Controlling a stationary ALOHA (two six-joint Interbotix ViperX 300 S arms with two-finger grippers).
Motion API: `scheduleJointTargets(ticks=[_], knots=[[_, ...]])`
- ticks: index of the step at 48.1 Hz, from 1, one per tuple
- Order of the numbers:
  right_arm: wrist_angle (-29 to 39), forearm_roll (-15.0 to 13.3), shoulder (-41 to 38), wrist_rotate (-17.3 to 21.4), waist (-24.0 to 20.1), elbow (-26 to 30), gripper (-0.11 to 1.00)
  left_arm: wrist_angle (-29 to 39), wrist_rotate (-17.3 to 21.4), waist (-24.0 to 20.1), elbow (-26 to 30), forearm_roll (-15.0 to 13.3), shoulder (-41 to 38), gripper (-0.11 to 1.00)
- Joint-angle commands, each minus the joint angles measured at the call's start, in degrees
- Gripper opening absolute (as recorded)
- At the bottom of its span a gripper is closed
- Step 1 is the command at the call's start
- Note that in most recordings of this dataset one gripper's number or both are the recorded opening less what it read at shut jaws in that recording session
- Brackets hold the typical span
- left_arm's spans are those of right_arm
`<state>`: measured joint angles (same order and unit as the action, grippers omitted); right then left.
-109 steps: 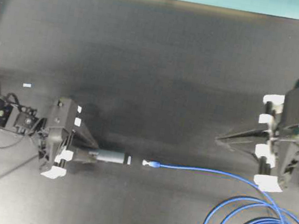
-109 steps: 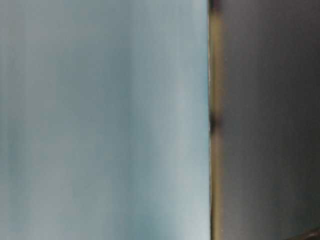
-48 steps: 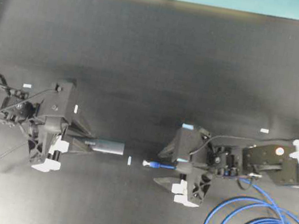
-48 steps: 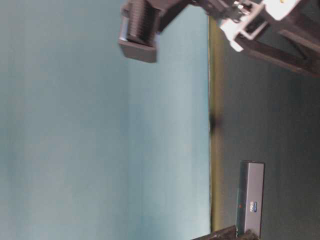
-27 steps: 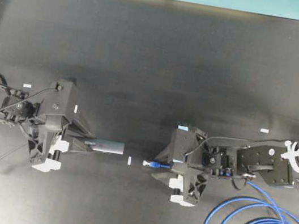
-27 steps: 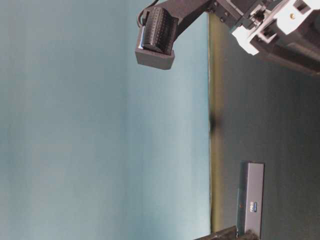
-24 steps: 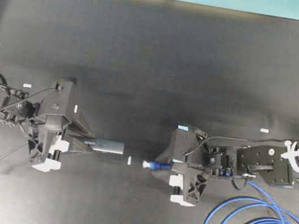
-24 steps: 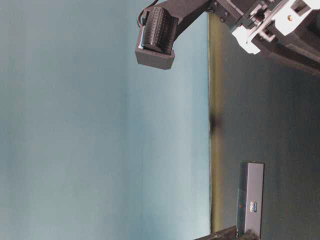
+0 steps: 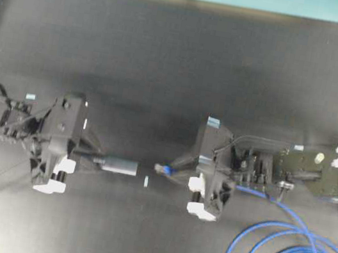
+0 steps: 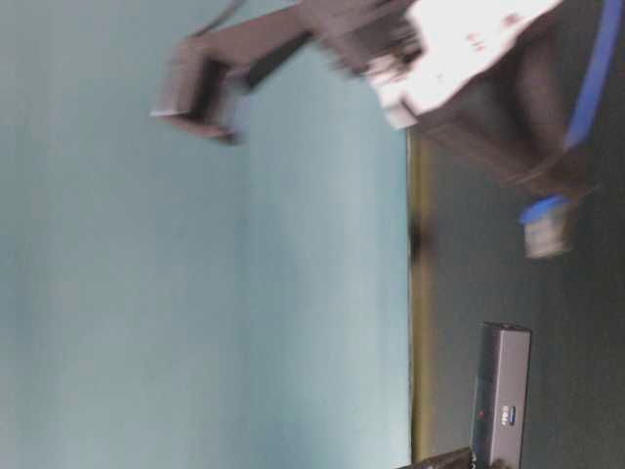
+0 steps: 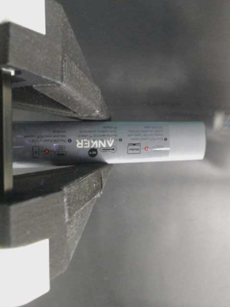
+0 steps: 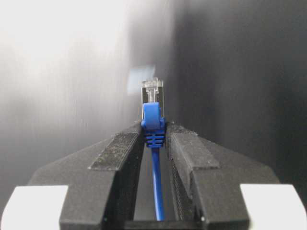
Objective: Insert the LAN cable into the hub.
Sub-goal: 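Bring the plug and hub together, aligning plug with hub port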
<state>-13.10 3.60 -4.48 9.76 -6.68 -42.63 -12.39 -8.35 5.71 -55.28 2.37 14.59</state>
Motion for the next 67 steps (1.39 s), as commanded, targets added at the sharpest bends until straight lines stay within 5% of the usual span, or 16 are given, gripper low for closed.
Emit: scheduleJointTargets(ticks=[1, 67], knots=[[0.00, 0.00, 1.58, 0.00, -0.18, 1.67, 0.14, -0.18, 0.26, 0.00, 1.41, 0.26, 0.35, 0.28], [3.96, -0.44, 0.44, -0.44, -1.32, 4.39, 0.14, 3.96, 2.99, -2.29, 5.54, 0.26, -2.81, 0.28]])
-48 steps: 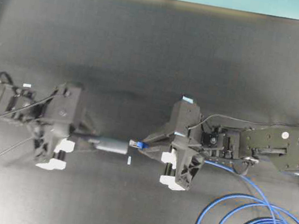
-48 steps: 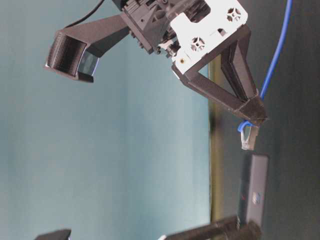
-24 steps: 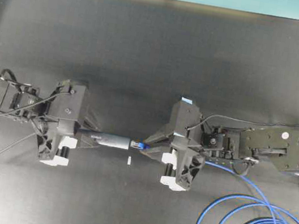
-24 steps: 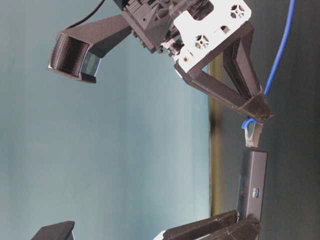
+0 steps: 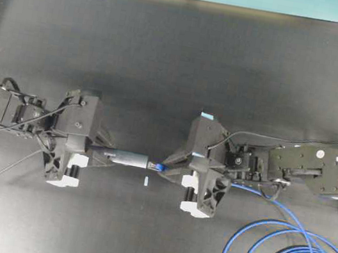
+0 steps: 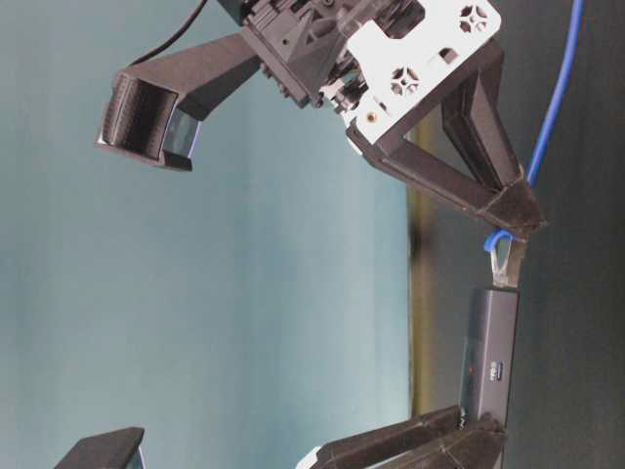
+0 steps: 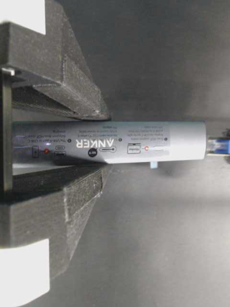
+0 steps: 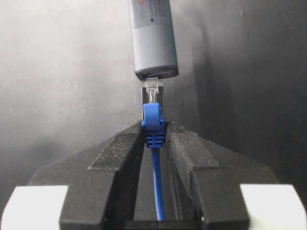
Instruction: Insert the LAN cable into the hub.
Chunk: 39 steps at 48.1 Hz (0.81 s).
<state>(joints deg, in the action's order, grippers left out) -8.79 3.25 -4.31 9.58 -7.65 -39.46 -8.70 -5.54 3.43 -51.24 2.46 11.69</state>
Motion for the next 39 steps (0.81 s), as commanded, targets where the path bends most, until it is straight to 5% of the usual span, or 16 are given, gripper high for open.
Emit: scheduleJointTargets(ticks=[1, 39], knots=[[-0.35, -0.09, 0.18, -0.26, -0.35, 1.32, 0.14, 0.44, 0.18, 0.09, 1.76, 0.18, 0.09, 0.28], [3.43, -1.05, -0.62, -0.35, -1.41, 3.25, 0.14, 8.88, 2.90, 0.53, 8.53, 0.18, -3.69, 0.28]])
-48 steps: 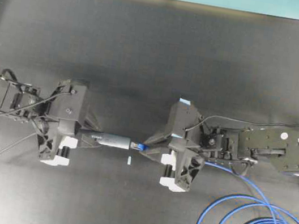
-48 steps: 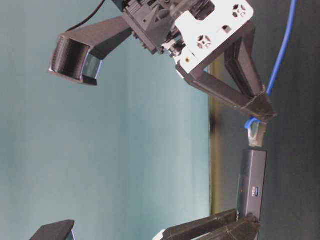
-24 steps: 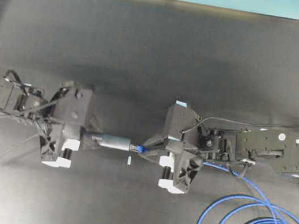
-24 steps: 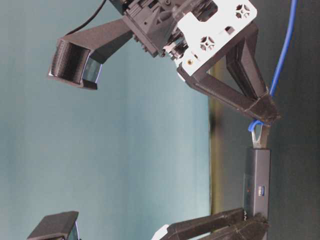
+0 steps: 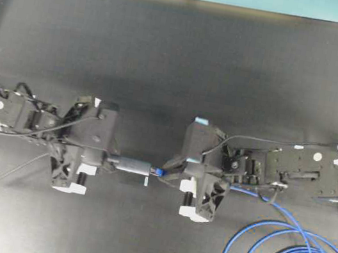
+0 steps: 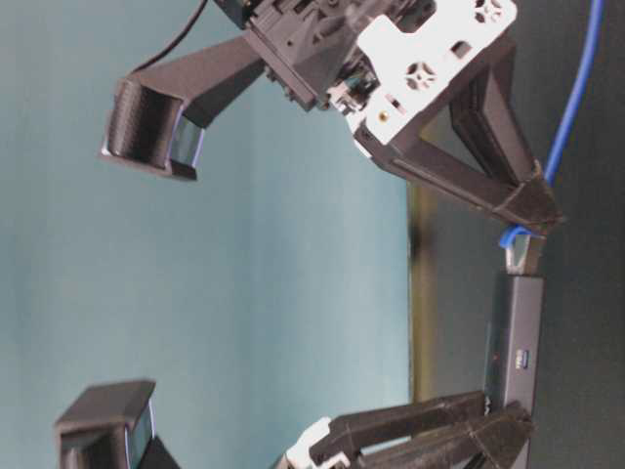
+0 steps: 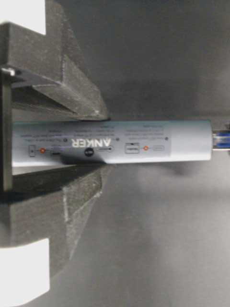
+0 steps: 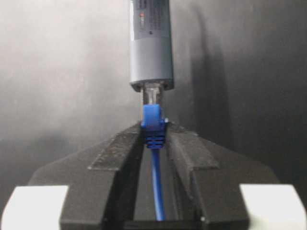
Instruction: Insert the LAN cable into the hub.
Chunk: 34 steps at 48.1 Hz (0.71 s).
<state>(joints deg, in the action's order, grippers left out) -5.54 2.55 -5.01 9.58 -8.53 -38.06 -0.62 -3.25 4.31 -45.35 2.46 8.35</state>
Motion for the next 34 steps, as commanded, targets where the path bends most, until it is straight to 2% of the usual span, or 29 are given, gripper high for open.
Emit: scheduleJointTargets(ticks=[1, 8, 34], knots=[[0.26, -0.44, 0.00, -0.35, -0.62, 2.11, 0.14, 1.14, 0.97, -0.35, 2.99, 0.18, -0.62, 0.28], [0.18, -0.70, -0.35, -0.18, -0.62, 2.90, 0.14, 1.85, 2.46, -0.35, 4.92, 0.18, -2.02, 0.28], [-3.08, -0.79, -1.23, -0.18, -0.09, 4.83, 0.14, -2.02, 2.11, -0.44, 5.10, 0.18, -3.34, 0.28]])
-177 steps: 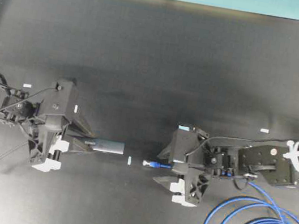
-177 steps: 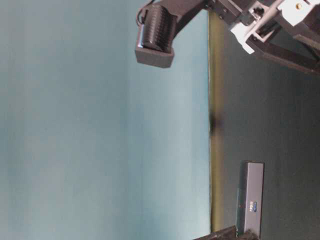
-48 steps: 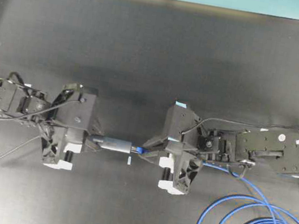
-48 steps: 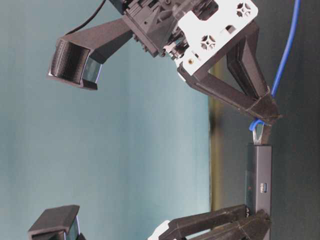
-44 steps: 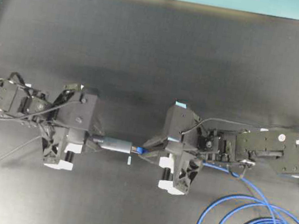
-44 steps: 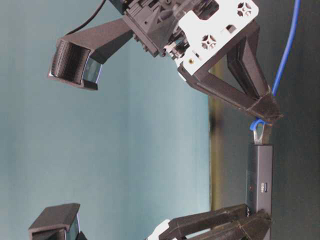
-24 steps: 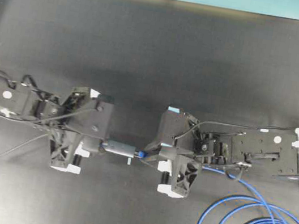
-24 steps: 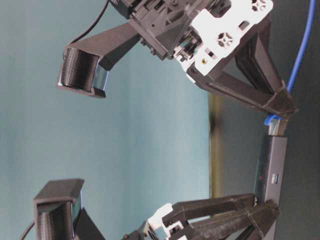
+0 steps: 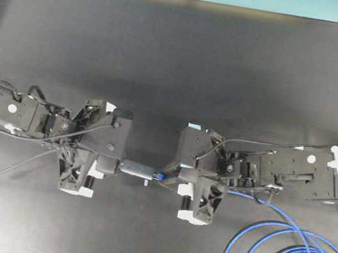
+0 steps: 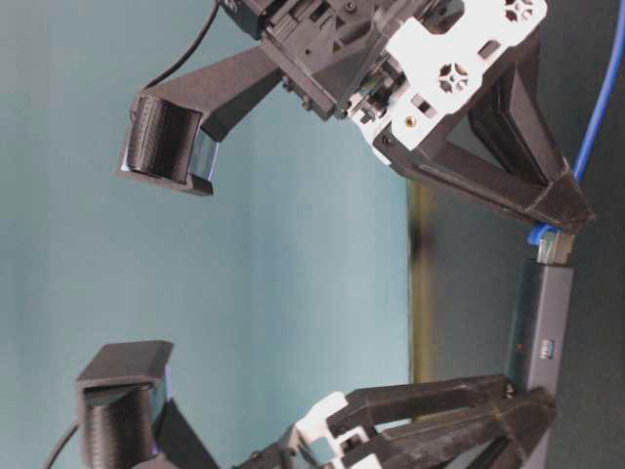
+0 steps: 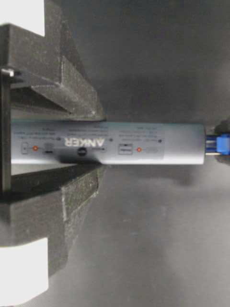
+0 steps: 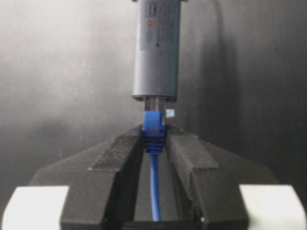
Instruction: Insert the LAN cable into the hub.
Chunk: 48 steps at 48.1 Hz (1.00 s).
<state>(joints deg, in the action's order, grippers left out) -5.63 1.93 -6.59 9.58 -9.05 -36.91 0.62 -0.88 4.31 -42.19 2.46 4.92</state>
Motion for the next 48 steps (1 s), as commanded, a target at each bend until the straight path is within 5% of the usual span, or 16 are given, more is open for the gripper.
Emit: scheduleJointTargets(ticks=[1, 44, 48], knots=[[-3.08, -0.09, 0.35, -0.18, 0.44, 3.78, 0.14, -3.60, -0.26, -0.44, 1.85, 0.18, -0.09, 0.28], [-0.79, -0.26, 0.70, -0.53, 0.26, 1.41, 0.14, -2.55, -0.18, -0.70, -0.18, 0.18, 0.26, 0.28], [-0.70, -0.18, 0.97, -0.26, 0.26, 0.88, 0.24, -2.46, -0.26, -0.70, -0.26, 0.18, 0.26, 0.28]])
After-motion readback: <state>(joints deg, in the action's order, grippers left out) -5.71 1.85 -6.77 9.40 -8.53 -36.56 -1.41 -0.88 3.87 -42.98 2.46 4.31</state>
